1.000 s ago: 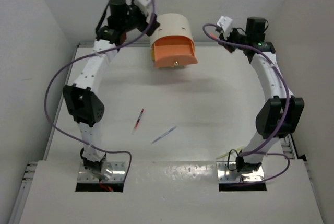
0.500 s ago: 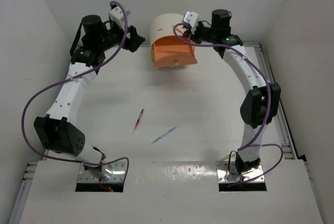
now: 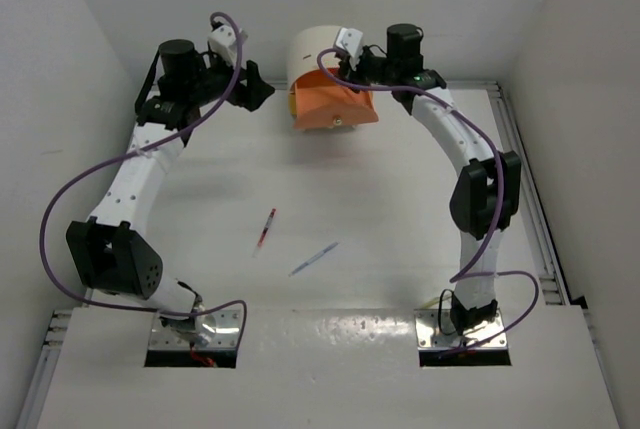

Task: Sort the stationery into containers
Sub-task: Place the stationery into the container

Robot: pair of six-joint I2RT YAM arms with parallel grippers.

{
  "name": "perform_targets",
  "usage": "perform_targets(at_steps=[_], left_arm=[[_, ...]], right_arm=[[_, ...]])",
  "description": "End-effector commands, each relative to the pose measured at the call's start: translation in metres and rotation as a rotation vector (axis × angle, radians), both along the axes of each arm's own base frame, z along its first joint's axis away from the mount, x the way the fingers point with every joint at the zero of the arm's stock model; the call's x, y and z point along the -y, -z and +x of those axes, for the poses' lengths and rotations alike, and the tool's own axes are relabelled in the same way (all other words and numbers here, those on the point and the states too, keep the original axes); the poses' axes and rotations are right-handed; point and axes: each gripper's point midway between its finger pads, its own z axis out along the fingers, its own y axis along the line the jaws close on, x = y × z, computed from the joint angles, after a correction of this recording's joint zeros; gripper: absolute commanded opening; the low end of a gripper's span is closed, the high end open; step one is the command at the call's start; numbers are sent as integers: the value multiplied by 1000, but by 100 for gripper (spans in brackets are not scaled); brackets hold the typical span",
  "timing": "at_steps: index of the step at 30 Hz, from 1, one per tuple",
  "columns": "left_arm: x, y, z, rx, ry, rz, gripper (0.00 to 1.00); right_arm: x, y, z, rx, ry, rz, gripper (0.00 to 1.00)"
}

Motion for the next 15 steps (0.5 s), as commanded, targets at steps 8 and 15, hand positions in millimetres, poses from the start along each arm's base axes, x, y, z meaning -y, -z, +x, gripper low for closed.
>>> perform_targets(at_steps=[8, 15], left_arm=[[3, -37, -15, 68, 61, -34, 81], [56, -11, -81, -25, 310, -4, 67]], right_arm=[[-4, -45, -8, 68, 0, 80, 65], [64, -120, -24, -39, 258, 456, 57]])
